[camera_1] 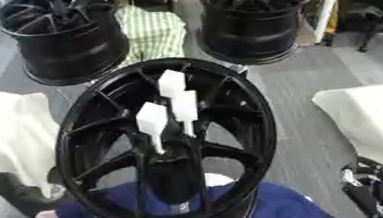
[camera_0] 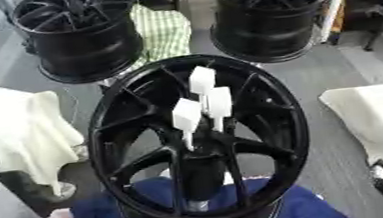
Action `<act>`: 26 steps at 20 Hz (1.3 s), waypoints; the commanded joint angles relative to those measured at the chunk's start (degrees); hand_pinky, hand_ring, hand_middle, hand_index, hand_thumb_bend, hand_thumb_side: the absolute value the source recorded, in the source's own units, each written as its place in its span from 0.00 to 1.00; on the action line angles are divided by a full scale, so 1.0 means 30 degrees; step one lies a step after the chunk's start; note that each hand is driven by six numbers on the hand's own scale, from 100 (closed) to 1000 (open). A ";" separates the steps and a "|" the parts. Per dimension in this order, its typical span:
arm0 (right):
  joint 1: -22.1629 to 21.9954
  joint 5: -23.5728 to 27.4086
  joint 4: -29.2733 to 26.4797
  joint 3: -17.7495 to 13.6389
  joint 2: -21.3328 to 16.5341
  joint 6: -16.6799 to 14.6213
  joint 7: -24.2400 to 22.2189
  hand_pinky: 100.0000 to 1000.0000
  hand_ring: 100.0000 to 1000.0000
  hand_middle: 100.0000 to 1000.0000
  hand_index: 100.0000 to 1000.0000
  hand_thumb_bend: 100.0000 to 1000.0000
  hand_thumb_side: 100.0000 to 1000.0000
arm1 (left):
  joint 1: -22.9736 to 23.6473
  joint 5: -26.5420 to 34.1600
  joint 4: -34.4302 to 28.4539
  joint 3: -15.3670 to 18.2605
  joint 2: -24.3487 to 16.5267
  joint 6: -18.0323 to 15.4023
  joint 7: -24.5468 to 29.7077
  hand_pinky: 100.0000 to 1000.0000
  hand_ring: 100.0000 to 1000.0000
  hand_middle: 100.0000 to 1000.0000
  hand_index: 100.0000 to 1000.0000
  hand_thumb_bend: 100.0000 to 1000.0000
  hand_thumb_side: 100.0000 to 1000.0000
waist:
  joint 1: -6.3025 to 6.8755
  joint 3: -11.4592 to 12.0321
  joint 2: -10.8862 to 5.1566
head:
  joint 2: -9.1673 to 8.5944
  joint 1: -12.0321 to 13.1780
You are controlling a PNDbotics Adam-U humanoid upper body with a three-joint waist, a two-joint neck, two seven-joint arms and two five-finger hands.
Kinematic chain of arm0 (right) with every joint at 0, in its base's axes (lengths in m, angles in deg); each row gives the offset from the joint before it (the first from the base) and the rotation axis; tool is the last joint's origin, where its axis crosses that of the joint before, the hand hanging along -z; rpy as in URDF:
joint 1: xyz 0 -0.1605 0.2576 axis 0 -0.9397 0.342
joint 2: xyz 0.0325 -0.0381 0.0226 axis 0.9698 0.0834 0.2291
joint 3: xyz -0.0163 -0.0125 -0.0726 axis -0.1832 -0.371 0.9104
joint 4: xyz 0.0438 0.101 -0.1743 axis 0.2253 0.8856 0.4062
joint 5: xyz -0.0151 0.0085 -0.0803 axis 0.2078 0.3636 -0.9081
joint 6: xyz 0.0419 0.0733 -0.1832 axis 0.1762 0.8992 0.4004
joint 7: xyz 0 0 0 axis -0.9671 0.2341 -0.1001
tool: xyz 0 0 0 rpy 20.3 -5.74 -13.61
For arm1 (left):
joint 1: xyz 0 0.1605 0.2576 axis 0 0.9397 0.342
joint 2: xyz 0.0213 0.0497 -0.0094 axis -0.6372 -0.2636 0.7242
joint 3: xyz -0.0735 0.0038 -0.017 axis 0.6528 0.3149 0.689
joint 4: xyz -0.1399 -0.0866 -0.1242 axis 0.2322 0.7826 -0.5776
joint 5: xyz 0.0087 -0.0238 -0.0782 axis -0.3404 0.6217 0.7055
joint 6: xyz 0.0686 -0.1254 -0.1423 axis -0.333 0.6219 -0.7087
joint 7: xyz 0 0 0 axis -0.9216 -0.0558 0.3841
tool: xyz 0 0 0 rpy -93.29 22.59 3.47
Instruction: Pull the pin out of the wheel hub.
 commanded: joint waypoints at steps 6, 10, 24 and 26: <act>-0.0007 0.0041 -0.0280 -0.0166 -0.0246 -0.0027 0.0108 0.52 0.46 0.55 0.77 0.01 0.22 | 0.0835 -0.0372 -0.2960 0.0639 0.2423 0.2009 -0.0731 0.53 0.83 0.64 0.79 0.21 0.53 | -0.0075 0.0121 -0.0140 | -0.0013 -0.0013; -0.0005 0.0031 -0.0262 -0.0157 -0.0217 -0.0036 0.0102 0.52 0.46 0.55 0.77 0.01 0.22 | 0.1069 -0.0639 -0.3738 0.0490 0.3129 0.2374 -0.0880 0.52 0.81 0.62 0.78 0.15 0.52 | -0.0127 0.0123 -0.0137 | -0.0037 0.0050; -0.0134 -0.0025 -0.0300 -0.0260 -0.0246 -0.0056 0.0162 0.52 0.46 0.55 0.77 0.02 0.22 | 0.1271 -0.1290 -0.3367 -0.0266 0.3358 0.2016 -0.1400 0.49 0.78 0.58 0.76 0.06 0.48 | -0.0104 0.0386 -0.0188 | -0.0172 0.0130; -0.0140 -0.0025 -0.0302 -0.0269 -0.0245 -0.0057 0.0166 0.52 0.46 0.55 0.77 0.02 0.23 | 0.1268 -0.1271 -0.3319 -0.0291 0.3343 0.1975 -0.1387 0.49 0.78 0.58 0.76 0.07 0.48 | -0.0102 0.0399 -0.0190 | -0.0185 0.0118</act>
